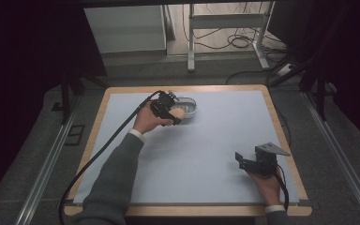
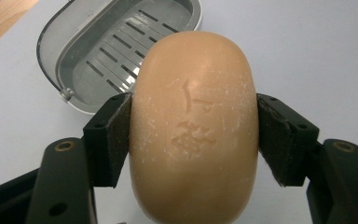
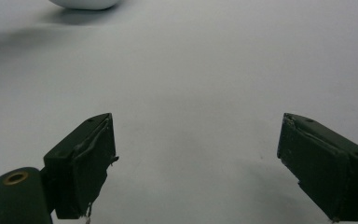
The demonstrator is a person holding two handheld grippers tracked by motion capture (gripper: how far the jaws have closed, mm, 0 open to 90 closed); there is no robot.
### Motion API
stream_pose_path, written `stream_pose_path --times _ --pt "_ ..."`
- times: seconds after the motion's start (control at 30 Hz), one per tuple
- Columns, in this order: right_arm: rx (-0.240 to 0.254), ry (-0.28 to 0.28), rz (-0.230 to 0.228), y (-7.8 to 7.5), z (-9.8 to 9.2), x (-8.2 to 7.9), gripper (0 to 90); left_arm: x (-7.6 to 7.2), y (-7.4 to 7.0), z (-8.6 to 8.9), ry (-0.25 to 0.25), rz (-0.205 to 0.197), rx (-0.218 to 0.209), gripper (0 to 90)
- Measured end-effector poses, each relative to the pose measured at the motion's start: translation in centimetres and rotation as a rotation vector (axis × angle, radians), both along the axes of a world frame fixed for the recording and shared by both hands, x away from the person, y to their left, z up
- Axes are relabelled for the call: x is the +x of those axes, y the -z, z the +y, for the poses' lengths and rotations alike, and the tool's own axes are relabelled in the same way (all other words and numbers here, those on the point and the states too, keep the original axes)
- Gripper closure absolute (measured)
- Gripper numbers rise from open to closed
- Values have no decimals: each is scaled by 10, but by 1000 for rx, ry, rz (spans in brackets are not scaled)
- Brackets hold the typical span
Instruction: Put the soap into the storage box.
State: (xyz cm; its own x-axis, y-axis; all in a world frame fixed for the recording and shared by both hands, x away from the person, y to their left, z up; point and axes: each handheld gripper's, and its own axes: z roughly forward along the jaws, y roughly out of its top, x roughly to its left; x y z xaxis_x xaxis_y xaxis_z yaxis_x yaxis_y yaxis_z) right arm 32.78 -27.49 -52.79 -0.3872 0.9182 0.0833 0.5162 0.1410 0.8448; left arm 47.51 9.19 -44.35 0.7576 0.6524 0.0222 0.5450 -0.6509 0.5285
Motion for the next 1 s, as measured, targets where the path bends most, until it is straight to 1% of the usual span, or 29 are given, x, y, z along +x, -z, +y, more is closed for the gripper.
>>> stream_pose_path --times 0.03,0.17,0.2,0.23,0.33,0.53,0.6,0.67,0.77,0.83,0.9,1.0 --pt "0 0 0 0 0 0 114 2 1 -1 -2 3 0 324" --pt "-1 1 -1 0 0 0 114 9 3 -4 3 6 25 324" --pt "0 0 0 0 0 0 114 10 4 -6 -3 4 17 324" --pt "0 0 0 0 0 0 114 11 4 -6 2 4 24 324" --pt "2 0 1 0 0 0 114 15 3 -8 1 6 17 324" --pt "3 -3 2 0 0 0 114 22 2 -14 13 5 38 324" --pt "4 -2 2 0 0 0 114 25 2 -15 10 5 32 324" --pt "5 -3 2 0 -1 0 114 29 2 -16 14 4 45 324" --pt "9 -3 3 0 0 0 114 34 2 -17 4 9 30 324" --pt "12 -1 5 0 0 0 114 38 3 -18 7 7 35 325" --pt "12 -1 4 0 0 0 114 41 4 -19 5 11 30 324" --pt "11 -3 5 0 -1 0 114 45 5 -20 8 14 42 325"
